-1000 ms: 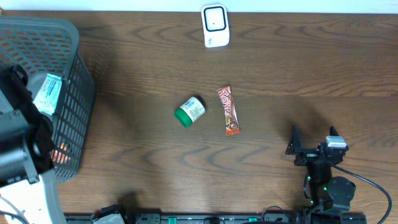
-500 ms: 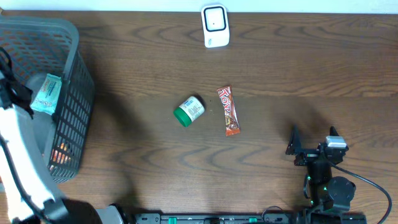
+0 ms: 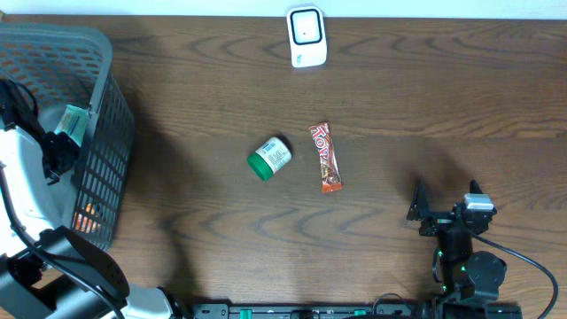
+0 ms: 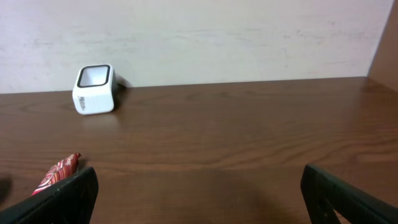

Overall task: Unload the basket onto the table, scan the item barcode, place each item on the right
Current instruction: 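Reach the left gripper back into the basket toward an orange snack packet, then grasp the small orange snack packet with the left gripper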

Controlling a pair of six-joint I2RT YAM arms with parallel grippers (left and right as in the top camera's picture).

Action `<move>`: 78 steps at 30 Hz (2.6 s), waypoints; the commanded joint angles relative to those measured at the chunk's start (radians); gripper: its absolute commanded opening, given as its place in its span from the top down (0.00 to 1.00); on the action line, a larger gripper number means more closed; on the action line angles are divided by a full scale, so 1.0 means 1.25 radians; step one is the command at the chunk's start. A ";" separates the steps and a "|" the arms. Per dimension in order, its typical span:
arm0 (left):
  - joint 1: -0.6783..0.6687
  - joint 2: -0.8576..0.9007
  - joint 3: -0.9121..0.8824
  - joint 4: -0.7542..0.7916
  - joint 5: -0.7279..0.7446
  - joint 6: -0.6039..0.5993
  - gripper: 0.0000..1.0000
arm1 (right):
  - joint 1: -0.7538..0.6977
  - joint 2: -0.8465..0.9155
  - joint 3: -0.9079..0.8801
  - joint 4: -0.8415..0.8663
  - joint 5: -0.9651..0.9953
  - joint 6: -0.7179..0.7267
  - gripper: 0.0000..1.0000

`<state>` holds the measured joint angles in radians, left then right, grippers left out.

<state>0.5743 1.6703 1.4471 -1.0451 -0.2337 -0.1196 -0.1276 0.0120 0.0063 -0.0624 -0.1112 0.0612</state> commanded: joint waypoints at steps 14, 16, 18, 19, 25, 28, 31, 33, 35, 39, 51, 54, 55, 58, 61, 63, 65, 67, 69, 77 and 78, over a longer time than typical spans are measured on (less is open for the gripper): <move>0.055 0.119 -0.031 -0.104 0.072 0.089 0.02 | 0.009 -0.004 -0.001 -0.002 0.001 0.010 0.01; 0.062 0.130 -0.031 -0.111 0.083 0.089 0.02 | 0.009 -0.004 -0.001 -0.002 0.001 0.010 0.01; 0.066 0.141 -0.031 -0.117 0.083 0.089 0.02 | 0.009 -0.004 -0.001 -0.002 0.001 0.010 0.01; 0.066 0.146 -0.031 -0.118 0.083 0.089 0.02 | 0.009 -0.004 -0.001 -0.002 0.001 0.010 0.01; 0.066 0.174 -0.031 -0.114 0.089 0.090 0.02 | 0.009 -0.004 -0.001 -0.002 0.001 0.010 0.01; 0.066 0.188 -0.031 -0.105 0.089 0.090 0.02 | 0.009 -0.004 -0.001 -0.002 0.001 0.010 0.01; 0.066 0.207 -0.031 -0.093 0.089 0.090 0.02 | 0.009 -0.004 -0.001 -0.002 0.001 0.010 0.01; 0.066 0.219 -0.031 -0.087 0.089 0.090 0.02 | 0.009 -0.004 -0.001 -0.002 0.001 0.010 0.01; 0.066 0.233 -0.032 -0.079 0.089 0.091 0.02 | 0.009 -0.004 -0.001 -0.002 0.001 0.010 0.01; 0.066 0.254 -0.040 -0.071 0.089 0.102 0.02 | 0.009 -0.004 -0.001 -0.002 0.001 0.010 0.01; 0.076 0.280 -0.130 0.010 0.089 0.100 0.02 | 0.009 -0.004 -0.001 -0.002 0.001 0.010 0.01; 0.083 0.280 -0.154 0.024 0.089 0.097 0.03 | 0.009 -0.004 -0.001 -0.002 0.001 0.010 0.01; 0.085 0.280 -0.161 0.028 0.089 0.091 0.05 | 0.009 -0.004 -0.001 -0.002 0.001 0.010 0.01; 0.092 0.280 -0.172 0.033 0.089 0.082 0.18 | 0.009 -0.004 -0.001 -0.002 0.001 0.010 0.01; 0.102 0.280 -0.177 0.033 0.089 0.078 0.39 | 0.009 -0.004 -0.001 -0.002 0.001 0.010 0.01; 0.105 0.280 -0.177 0.033 0.092 0.074 0.48 | 0.009 -0.004 -0.001 -0.002 0.001 0.010 0.01; 0.106 0.280 -0.177 0.033 0.092 0.074 0.53 | 0.009 -0.004 -0.001 -0.002 0.001 0.010 0.01; 0.106 0.280 -0.174 0.033 0.092 0.074 0.59 | 0.009 -0.004 -0.001 -0.002 0.001 0.010 0.01; 0.106 0.279 -0.163 0.028 0.095 0.073 0.62 | 0.009 -0.004 -0.001 -0.002 0.001 0.010 0.01; 0.106 0.241 -0.057 -0.037 0.095 0.049 0.67 | 0.009 -0.004 -0.001 -0.002 0.001 0.010 0.01; 0.105 0.234 -0.039 -0.046 0.095 0.043 0.67 | 0.009 -0.004 -0.001 -0.002 0.001 0.010 0.01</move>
<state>0.6952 1.9514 1.3445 -1.0847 -0.0891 -0.0334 -0.1276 0.0120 0.0063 -0.0624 -0.1112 0.0612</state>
